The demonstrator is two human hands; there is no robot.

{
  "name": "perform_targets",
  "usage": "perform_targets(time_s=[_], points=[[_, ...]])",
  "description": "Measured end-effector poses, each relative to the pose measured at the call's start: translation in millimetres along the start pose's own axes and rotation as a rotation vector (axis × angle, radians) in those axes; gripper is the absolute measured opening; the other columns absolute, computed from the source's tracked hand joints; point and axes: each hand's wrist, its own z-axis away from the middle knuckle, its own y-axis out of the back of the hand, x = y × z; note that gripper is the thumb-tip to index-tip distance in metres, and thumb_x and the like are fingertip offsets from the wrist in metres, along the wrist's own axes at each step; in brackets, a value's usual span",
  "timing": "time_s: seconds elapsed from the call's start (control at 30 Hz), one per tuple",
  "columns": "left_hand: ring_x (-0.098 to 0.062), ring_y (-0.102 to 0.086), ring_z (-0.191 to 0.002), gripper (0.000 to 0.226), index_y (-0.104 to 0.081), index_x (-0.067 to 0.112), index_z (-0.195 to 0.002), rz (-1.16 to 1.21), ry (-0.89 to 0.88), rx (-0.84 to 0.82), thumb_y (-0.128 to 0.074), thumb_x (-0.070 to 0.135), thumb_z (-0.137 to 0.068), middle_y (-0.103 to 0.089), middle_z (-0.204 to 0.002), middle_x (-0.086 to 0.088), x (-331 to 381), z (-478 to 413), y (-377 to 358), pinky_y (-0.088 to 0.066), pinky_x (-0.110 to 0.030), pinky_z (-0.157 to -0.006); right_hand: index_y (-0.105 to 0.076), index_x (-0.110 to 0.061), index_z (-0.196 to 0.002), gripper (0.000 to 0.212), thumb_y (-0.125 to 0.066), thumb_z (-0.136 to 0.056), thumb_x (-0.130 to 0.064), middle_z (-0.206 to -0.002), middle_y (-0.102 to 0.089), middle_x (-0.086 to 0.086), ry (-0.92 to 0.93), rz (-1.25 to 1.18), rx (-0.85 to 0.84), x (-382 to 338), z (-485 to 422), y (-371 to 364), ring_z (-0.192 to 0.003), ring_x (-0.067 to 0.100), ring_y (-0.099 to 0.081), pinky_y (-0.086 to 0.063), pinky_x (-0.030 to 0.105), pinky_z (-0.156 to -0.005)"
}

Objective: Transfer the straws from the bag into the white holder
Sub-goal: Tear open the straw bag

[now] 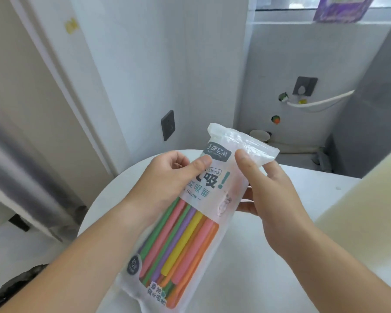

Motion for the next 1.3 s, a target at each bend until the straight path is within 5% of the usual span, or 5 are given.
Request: perform_targets(time_s=[0.17,0.37,0.53,0.77,1.3], points=[[-0.014,-0.073,-0.066,0.072,-0.061,0.009,-0.086,0.037,-0.069,-0.037,-0.080,0.073,-0.058,-0.081,-0.087,-0.013,23.5,5.9,-3.8,-0.052,-0.025,-0.058,-0.074,-0.023,-0.111,0.039,-0.068,-0.088,-0.054,-0.105,-0.080,-0.001,0.082,-0.102,0.023,-22.4,9.4,5.6,-0.096,0.021,-0.077,-0.057,0.046,-0.088],[-0.019,-0.069,-0.074,0.057,-0.059,0.018,-0.081,0.098,-0.231,-0.053,-0.082,0.065,-0.060,-0.074,-0.086,-0.023,64.5,27.2,-7.0,-0.051,-0.038,-0.072,-0.080,-0.036,-0.089,0.040,-0.047,-0.098,-0.057,-0.094,-0.082,0.001,0.282,-0.048,0.037,-69.9,34.7,11.7,-0.086,0.023,-0.078,-0.063,0.037,-0.066],[-0.007,-0.068,-0.085,0.048,-0.065,0.025,-0.084,-0.053,-0.356,0.160,-0.080,0.065,-0.061,-0.073,-0.087,0.010,91.8,54.2,-4.8,-0.050,-0.019,-0.072,-0.077,-0.022,-0.105,0.036,-0.043,-0.104,-0.034,-0.098,-0.080,0.005,0.483,0.010,-0.047,-91.9,70.4,18.0,-0.092,0.027,-0.076,-0.062,0.039,-0.079],[-0.023,-0.078,-0.091,0.017,-0.075,0.016,-0.091,0.012,-0.204,-0.051,-0.079,0.032,-0.091,-0.083,-0.088,0.000,97.2,127.7,-17.5,-0.060,-0.053,-0.097,-0.068,-0.013,-0.096,0.021,-0.056,-0.095,-0.030,-0.112,-0.077,0.004,0.319,0.069,-0.121,-83.9,142.6,17.5,-0.108,0.023,-0.072,-0.053,0.050,-0.095],[-0.033,-0.078,-0.096,0.025,-0.069,0.004,-0.091,0.255,-0.104,-0.227,-0.081,0.025,-0.086,-0.083,-0.094,-0.008,90.1,231.0,-25.4,-0.062,-0.044,-0.096,-0.060,-0.004,-0.091,0.028,-0.080,-0.085,-0.022,-0.120,-0.074,-0.004,0.221,0.135,-0.059,-70.0,239.1,22.4,-0.106,0.022,-0.073,-0.053,0.043,-0.096]])
